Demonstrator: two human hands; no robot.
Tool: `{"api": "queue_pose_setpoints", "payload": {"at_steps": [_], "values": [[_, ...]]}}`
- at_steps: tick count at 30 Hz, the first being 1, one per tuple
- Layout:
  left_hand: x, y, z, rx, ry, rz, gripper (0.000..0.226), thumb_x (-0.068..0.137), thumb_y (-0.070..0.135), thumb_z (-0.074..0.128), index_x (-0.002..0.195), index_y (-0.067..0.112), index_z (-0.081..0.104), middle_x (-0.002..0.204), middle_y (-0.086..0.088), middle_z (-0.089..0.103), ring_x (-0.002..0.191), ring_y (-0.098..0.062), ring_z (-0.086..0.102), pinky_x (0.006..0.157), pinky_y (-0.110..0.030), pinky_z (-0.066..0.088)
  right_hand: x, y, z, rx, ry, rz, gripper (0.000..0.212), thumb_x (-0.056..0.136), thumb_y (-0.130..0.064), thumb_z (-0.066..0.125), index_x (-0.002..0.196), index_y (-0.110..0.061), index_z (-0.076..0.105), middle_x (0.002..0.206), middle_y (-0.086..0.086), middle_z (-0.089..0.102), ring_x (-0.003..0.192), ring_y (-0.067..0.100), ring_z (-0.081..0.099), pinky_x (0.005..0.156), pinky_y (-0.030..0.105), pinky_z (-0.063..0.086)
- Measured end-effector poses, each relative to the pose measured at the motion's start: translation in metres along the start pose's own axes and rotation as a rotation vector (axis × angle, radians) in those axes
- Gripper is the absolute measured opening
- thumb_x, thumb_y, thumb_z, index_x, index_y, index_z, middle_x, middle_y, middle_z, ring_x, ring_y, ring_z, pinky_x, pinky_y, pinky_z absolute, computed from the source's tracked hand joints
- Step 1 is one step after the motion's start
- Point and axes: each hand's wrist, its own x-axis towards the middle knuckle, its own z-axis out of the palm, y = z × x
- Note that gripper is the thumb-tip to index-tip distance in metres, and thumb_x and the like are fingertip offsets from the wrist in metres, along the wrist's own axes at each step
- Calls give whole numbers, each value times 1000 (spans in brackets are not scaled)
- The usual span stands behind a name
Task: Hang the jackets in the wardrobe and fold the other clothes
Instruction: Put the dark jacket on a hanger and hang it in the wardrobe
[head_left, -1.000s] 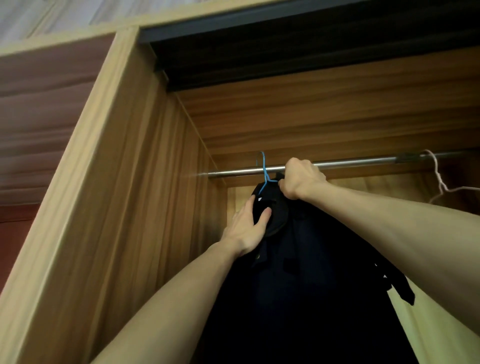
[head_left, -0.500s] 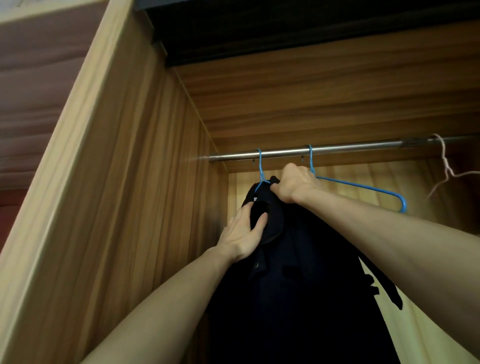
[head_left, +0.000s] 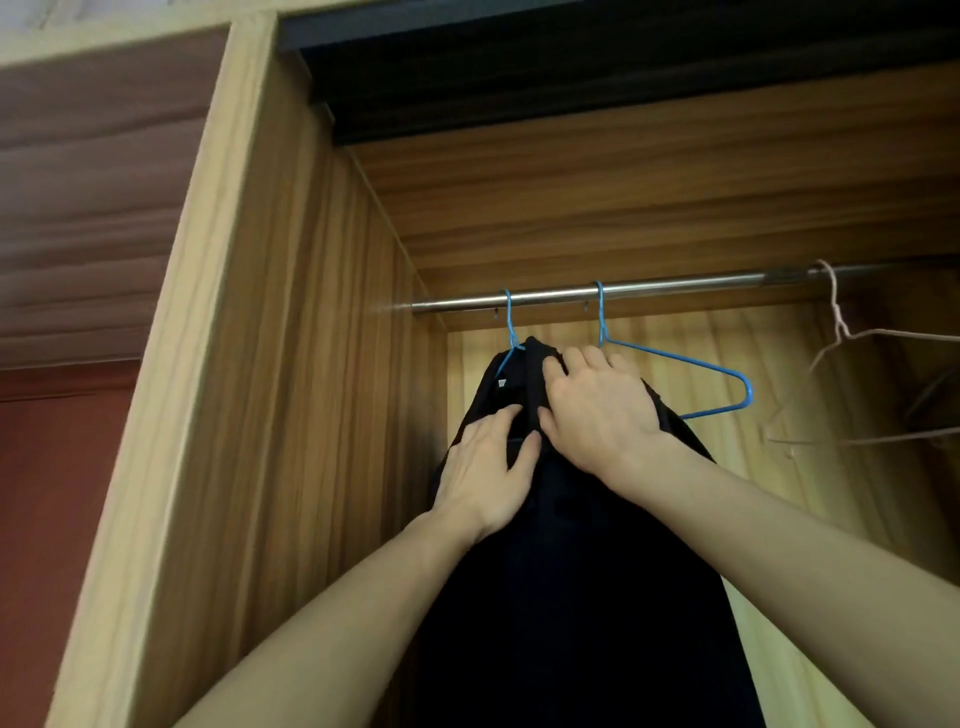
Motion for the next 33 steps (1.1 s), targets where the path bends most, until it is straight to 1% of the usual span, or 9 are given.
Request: {"api": "queue_pose_setpoints", "payload": {"at_steps": [3,5,12,15,19,22,25,28,33], "values": [[-30,11,-11,56,-82,19,63,104,54,47,160,31,31,160,4,44,149,-17,35,119,-38,31,-33,4,-1,38,25,-35,60,106,-45,42,153,-9,40,152,11,51,147,31,39,123,44,25],[-54,20,-22,71,-93,10,64,103,52,50,160,31,30,161,4,43,150,-16,34,120,-38,31,-59,7,-5,102,41,-37,62,106,-45,42,157,-9,37,156,11,49,152,29,34,127,44,18],[-184,67,-57,232,-99,50,58,105,45,51,158,24,37,157,5,46,149,-13,36,125,-39,30,-171,16,-22,419,99,-17,61,105,-39,50,156,-4,43,158,13,49,152,30,37,128,45,21],[-238,100,-67,276,-51,27,57,106,42,50,157,21,39,159,4,46,150,-12,35,126,-35,28,-223,17,-30,540,101,-13,62,105,-37,52,156,-4,43,159,15,48,152,31,37,127,46,25],[-305,137,-87,382,-42,-9,56,106,40,50,157,20,41,161,3,44,153,-12,32,127,-37,26,-285,18,-41,660,80,-25,61,105,-37,52,156,-5,44,159,15,48,152,30,38,127,46,27],[-356,158,-103,460,-29,-64,55,106,41,47,157,20,40,161,4,43,154,-13,31,127,-41,26,-328,9,-50,722,65,-63,61,106,-39,50,156,-5,44,159,14,47,152,29,39,127,46,26],[-408,170,-124,513,-12,-146,54,106,41,48,155,21,42,160,6,44,155,-12,30,127,-40,24,-364,-7,-63,800,85,-112,56,109,-39,49,154,-6,47,156,15,51,149,30,43,126,46,29],[-457,176,-152,587,-41,-251,53,106,41,50,156,22,43,161,5,44,155,-13,30,127,-46,26,-390,-30,-83,886,56,-160,61,106,-45,46,154,-7,47,157,14,51,149,29,43,125,47,31],[-525,185,-215,688,21,-485,59,105,55,37,156,26,44,162,6,44,154,-16,33,129,-43,21,-425,-84,-125,1062,16,-206,64,106,-48,48,155,-7,46,158,11,49,151,26,40,126,47,29]]}}
